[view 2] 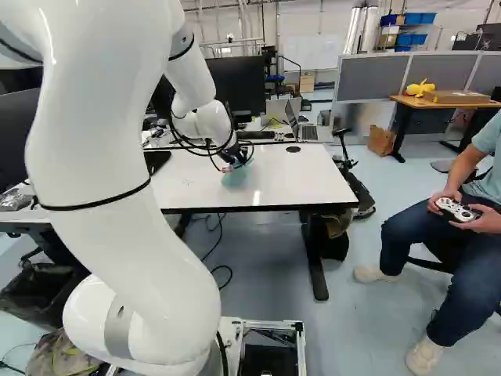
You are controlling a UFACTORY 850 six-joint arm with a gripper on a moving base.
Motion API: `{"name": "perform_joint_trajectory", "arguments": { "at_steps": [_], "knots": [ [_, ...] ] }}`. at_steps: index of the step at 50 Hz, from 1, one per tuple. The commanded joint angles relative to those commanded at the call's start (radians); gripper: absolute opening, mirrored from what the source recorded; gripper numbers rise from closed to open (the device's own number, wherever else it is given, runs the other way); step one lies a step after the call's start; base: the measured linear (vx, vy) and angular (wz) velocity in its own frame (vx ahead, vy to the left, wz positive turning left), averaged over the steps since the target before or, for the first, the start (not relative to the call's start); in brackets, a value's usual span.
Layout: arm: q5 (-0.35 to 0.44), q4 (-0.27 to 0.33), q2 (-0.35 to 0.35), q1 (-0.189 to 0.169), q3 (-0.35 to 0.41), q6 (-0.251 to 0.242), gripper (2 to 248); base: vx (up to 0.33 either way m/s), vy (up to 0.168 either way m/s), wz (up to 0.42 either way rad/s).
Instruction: Clean the table with the green towel
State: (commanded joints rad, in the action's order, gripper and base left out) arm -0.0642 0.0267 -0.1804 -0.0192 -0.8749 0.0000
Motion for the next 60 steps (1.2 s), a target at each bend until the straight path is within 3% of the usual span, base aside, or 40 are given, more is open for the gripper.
{"name": "perform_joint_trajectory", "arguments": {
  "at_steps": [20,39,60],
  "knots": [
    [-0.146,0.0,0.084,0.007,0.037,0.0,57,0.0,0.0,0.0],
    [-0.138,0.0,0.085,0.01,0.035,0.0,57,0.0,0.0,0.0],
    [-0.029,0.0,0.024,0.054,-0.031,0.0,57,0.0,0.0,0.0]
  ]
}}
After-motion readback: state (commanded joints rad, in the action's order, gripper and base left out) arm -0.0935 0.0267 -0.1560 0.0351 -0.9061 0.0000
